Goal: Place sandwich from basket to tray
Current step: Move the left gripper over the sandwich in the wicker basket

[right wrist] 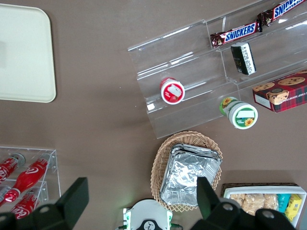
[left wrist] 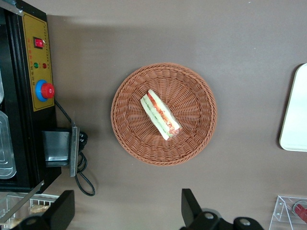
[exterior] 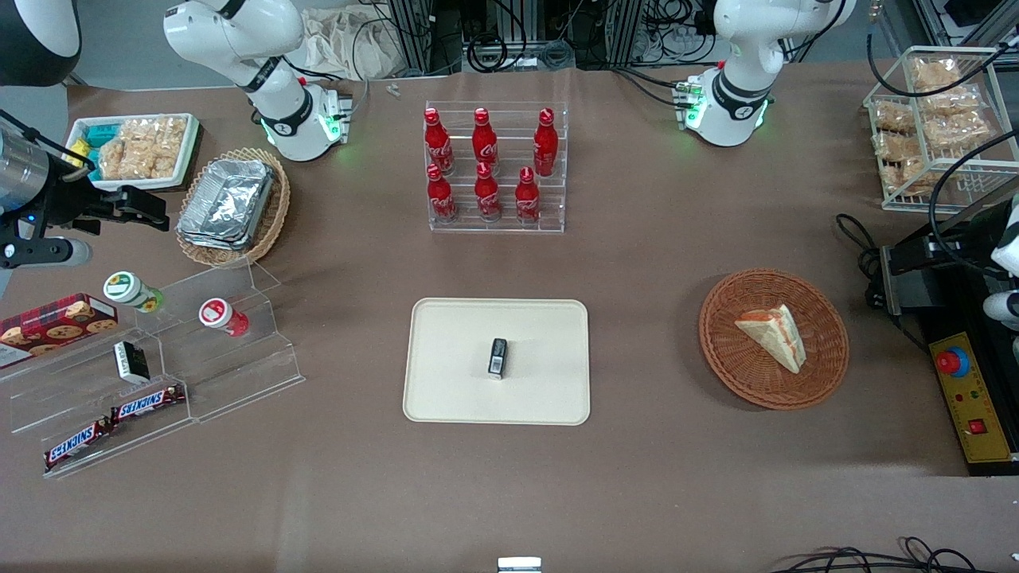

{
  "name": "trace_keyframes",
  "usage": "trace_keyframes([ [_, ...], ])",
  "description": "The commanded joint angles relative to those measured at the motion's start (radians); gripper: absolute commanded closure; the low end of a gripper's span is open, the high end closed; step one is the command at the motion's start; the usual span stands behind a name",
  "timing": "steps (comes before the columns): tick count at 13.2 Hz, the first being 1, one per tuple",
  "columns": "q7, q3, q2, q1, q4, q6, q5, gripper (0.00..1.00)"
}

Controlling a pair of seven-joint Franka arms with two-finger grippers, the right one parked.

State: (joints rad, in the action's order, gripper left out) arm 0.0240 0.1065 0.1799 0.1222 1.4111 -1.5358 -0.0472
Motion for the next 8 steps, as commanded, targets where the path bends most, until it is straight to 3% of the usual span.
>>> trace_keyframes([
  [1,-0.013,-0.014,-0.008,-0.013,-0.001,0.01,0.0,0.0],
  [5,-0.016,-0.013,0.015,-0.016,0.009,0.003,-0.011,0.0],
  [8,0.022,-0.011,-0.025,-0.021,0.186,-0.151,-0.011,0.0],
])
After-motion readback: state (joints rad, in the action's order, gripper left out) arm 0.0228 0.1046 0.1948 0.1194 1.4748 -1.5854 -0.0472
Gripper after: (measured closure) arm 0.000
